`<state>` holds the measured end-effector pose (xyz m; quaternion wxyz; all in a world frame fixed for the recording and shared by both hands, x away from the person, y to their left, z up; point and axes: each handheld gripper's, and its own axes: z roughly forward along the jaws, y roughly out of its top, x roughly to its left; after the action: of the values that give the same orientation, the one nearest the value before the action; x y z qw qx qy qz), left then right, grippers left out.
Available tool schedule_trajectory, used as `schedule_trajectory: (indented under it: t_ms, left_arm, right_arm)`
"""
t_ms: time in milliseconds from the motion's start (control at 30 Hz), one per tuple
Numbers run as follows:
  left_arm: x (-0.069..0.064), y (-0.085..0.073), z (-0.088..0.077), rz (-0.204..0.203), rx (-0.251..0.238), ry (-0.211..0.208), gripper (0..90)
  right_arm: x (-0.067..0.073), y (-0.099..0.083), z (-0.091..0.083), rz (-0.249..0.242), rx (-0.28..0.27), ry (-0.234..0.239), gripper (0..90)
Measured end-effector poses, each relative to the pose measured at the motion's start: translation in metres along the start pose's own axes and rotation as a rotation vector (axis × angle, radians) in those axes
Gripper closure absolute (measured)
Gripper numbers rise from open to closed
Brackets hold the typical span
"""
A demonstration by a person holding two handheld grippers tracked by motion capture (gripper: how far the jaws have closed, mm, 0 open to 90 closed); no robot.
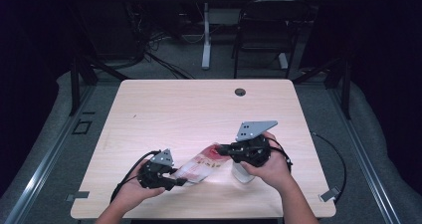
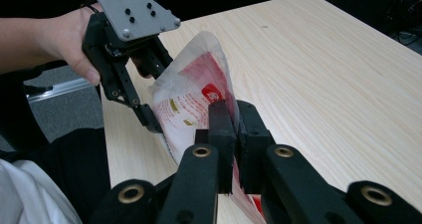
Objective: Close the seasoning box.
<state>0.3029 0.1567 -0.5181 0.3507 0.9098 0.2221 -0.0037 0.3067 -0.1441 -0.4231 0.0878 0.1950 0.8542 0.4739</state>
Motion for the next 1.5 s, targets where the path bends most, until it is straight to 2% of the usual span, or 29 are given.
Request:
schedule_trajectory:
  t_ms: [33,67,133,433,467,767,833,867,933,1033,1300,1333,1500]
  left_arm:
    - [-0.001,0.001,-0.001,0.002,0.011,0.017,62.9]
    - [0.0,0.001,-0.001,0.0,0.006,0.004,62.9]
    - [-0.001,0.002,-0.003,0.001,0.012,0.014,63.0]
    - [0.0,0.002,-0.007,-0.004,-0.006,-0.005,63.3]
    - [-0.001,0.003,-0.009,0.002,0.005,0.013,63.3]
    - [0.0,0.004,-0.018,-0.008,0.005,0.015,63.7]
    - [0.001,0.005,-0.021,-0.007,0.011,0.021,63.8]
    - [0.002,0.005,-0.021,-0.008,0.007,0.01,63.9]
    - [0.002,0.005,-0.023,-0.007,0.013,0.026,64.0]
    - [0.003,0.006,-0.025,-0.011,-0.001,0.01,64.1]
    - [0.004,0.008,-0.027,-0.004,0.001,0.013,64.3]
    - [0.003,0.008,-0.028,-0.003,0.01,0.029,64.3]
    - [0.004,0.009,-0.029,-0.003,0.005,0.015,64.4]
  right_arm:
    - [-0.001,-0.001,-0.001,0.006,-0.004,0.001,87.1]
    - [-0.001,-0.001,-0.001,0.009,-0.005,-0.001,87.1]
    - [-0.002,-0.003,-0.002,0.013,-0.005,-0.003,87.0]
    - [-0.004,-0.006,-0.004,0.029,-0.015,0.0,87.0]
    - [-0.005,-0.007,-0.004,0.033,-0.016,0.001,87.1]
    - [-0.007,-0.01,-0.005,0.045,-0.019,-0.001,86.9]
    - [-0.008,-0.012,-0.004,0.048,-0.004,-0.01,86.6]
    - [-0.008,-0.012,-0.003,0.05,0.001,-0.013,86.6]
    - [-0.009,-0.014,-0.002,0.055,0.003,-0.011,86.7]
    - [-0.011,-0.015,-0.002,0.054,0.01,-0.014,86.7]
    - [-0.012,-0.016,-0.003,0.063,0.003,-0.012,86.7]
    - [-0.012,-0.017,-0.003,0.065,0.002,-0.014,86.6]
    - [-0.012,-0.017,-0.003,0.067,0.001,-0.014,86.6]
